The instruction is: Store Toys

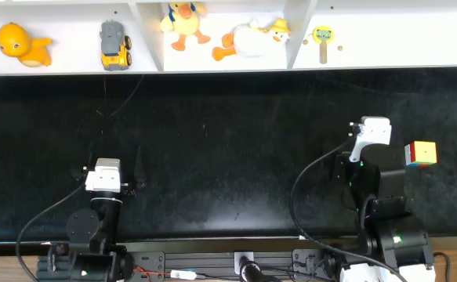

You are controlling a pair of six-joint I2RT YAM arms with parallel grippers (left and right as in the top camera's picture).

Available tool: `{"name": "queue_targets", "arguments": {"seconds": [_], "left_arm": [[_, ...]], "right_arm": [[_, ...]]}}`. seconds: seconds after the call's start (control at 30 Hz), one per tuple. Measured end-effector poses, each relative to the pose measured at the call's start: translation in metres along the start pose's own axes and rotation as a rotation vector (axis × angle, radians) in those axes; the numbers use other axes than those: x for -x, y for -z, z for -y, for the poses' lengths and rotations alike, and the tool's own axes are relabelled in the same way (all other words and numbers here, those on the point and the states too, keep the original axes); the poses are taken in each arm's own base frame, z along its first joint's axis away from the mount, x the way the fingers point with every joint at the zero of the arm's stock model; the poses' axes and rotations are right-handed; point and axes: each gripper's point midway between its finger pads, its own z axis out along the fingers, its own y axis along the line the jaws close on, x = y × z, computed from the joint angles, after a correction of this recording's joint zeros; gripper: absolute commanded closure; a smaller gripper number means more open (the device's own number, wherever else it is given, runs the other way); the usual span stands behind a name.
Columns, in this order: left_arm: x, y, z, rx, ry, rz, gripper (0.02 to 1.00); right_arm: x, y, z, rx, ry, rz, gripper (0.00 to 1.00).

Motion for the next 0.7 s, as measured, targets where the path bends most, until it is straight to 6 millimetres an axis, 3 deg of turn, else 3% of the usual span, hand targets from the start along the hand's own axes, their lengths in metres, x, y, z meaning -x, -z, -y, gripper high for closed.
{"name": "queue_targets", "arguments": {"seconds": [0.27, 0.7], "left_arm": [[0.000, 0.000, 0.000, 0.000, 0.000, 0.000, 0.023], [0.000, 0.000, 0.000, 0.000, 0.000, 0.000, 0.023]], "right_arm": [[-0.001, -0.008, -0.011, 0.060, -0.004, 0.015, 0.005], [-0.034, -0.033, -0.023, 0.124, 0.058, -0.125, 0.003]]}}
